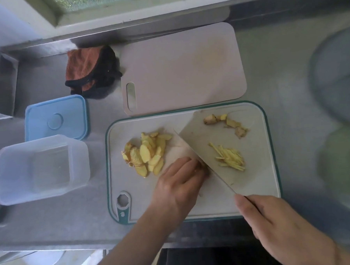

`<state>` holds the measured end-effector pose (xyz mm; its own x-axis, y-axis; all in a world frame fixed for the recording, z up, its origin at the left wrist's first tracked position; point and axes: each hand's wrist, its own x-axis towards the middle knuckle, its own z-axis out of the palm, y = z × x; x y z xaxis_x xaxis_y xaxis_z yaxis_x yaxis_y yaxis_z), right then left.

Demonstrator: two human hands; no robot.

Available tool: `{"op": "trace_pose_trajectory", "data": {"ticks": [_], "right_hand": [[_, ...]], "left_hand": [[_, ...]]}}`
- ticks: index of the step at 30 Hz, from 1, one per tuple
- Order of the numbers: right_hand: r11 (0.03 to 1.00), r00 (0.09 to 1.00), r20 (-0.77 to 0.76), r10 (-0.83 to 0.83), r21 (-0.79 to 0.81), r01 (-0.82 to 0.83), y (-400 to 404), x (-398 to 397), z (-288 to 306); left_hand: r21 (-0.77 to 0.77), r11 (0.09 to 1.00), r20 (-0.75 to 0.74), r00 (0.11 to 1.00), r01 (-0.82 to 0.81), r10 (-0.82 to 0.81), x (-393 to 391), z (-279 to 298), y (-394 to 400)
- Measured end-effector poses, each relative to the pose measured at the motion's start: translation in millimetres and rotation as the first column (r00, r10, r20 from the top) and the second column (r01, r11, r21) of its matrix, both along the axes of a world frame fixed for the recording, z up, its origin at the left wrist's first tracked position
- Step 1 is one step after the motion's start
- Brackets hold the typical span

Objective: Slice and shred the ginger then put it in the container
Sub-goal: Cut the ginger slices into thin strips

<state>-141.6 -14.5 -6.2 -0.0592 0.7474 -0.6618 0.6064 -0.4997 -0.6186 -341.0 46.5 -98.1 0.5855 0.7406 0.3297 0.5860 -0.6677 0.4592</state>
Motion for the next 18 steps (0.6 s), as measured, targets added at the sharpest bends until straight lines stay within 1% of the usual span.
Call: {"op": "trace_pose_trajectory", "data": {"ticks": [3,8,12,18], "right_hand": [[0.998,0.999,0.023,0.036,0.042,-0.037,3.4,-1.6,-2.3],[0.993,0.998,0.047,0.036,0.111,-0.041,-3.1,1.2,0.6],[0.994,0.997,0.042,0.059,0.091,-0.062,-6.9,-3.2,2.1],[0.996,0.999,0.042,0.027,0.082,-0.03,-9.6,-4.2,2.0]], "left_hand": [[0.023,0.999,0.049,0.998,-0.034,0.033,2.9,-0.8,-3.9],[0.011,1.0,0.01,1.0,-0.015,0.015,0.4,0.5,-5.6],[-0.022,1.0,-0.009,1.0,0.004,-0.005,-1.3,1.5,-3.0],[-0.04,0.999,-0.024,1.0,0.003,-0.004,-1.5,0.7,-5.3]]}}
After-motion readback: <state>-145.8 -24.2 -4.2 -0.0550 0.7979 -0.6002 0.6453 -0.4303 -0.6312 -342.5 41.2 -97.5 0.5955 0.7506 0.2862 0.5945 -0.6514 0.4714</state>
